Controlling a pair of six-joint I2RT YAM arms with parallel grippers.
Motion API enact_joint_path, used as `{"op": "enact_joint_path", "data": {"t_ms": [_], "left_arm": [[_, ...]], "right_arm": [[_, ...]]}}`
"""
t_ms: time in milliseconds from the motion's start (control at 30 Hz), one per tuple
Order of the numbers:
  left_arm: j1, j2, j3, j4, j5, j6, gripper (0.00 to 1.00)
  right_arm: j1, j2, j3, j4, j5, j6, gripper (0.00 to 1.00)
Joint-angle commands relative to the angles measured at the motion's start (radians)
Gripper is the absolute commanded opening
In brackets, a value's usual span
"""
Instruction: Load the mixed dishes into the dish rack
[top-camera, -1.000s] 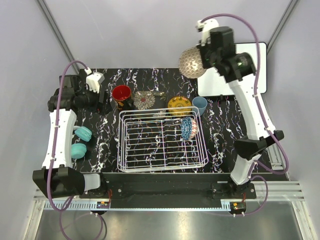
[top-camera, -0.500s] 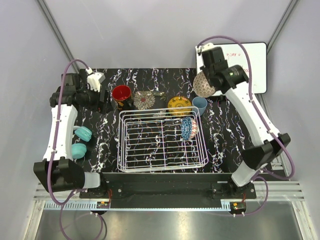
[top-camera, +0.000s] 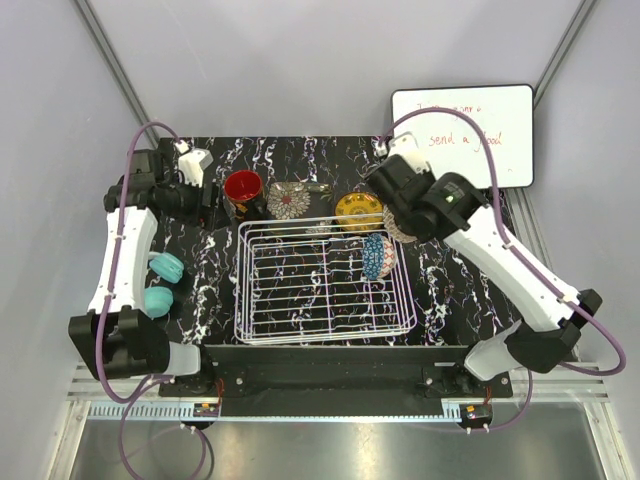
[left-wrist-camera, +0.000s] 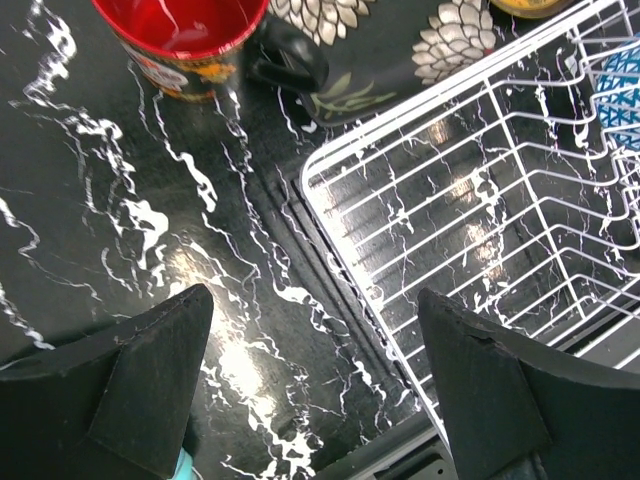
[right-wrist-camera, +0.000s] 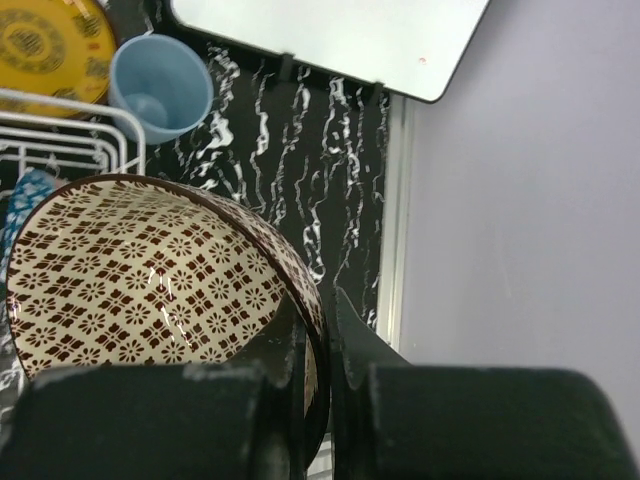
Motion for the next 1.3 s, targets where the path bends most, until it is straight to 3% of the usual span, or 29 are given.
{"op": "enact_joint_path", "data": {"t_ms": [0, 167, 333, 800, 1033, 1133, 1267], "left_arm": [[0.002, -0.048, -0.023, 0.037, 0.03, -0.012, 0.86], [0.001, -0.059, -0.032, 0.039, 0.021, -0.008, 0.86], [0.001, -0.042, -0.018, 0.04, 0.024, -0.025, 0.86], [0.001, -0.069, -0.057, 0.063, 0.056, -0.008, 0.86], [-0.019, -0.066, -0.057, 0.059, 0.112, 0.029, 0.83], [-0.037, -0.063, -0.037, 0.04, 0.132, 0.043, 0.83], [-0.152, -0.074, -0.015, 0.023, 0.159, 0.018, 0.84]], "right_arm": [[0.041, 0.004, -0.019, -0.176, 0.063, 0.116, 0.0], [0.059, -0.03, -0.051, -0.137, -0.111, 0.03, 0.0], [0.059, -0.001, -0.078, -0.137, -0.239, 0.071, 0.0], [0.222, 0.217, -0.03, -0.278, -0.319, 0.327, 0.0], [0.275, 0.154, -0.206, -0.286, -0.392, 0.374, 0.0], [0.309, 0.153, -0.208, -0.283, -0.446, 0.392, 0.0], [0.317, 0.232, -0.159, -0.277, -0.412, 0.404, 0.0]]}}
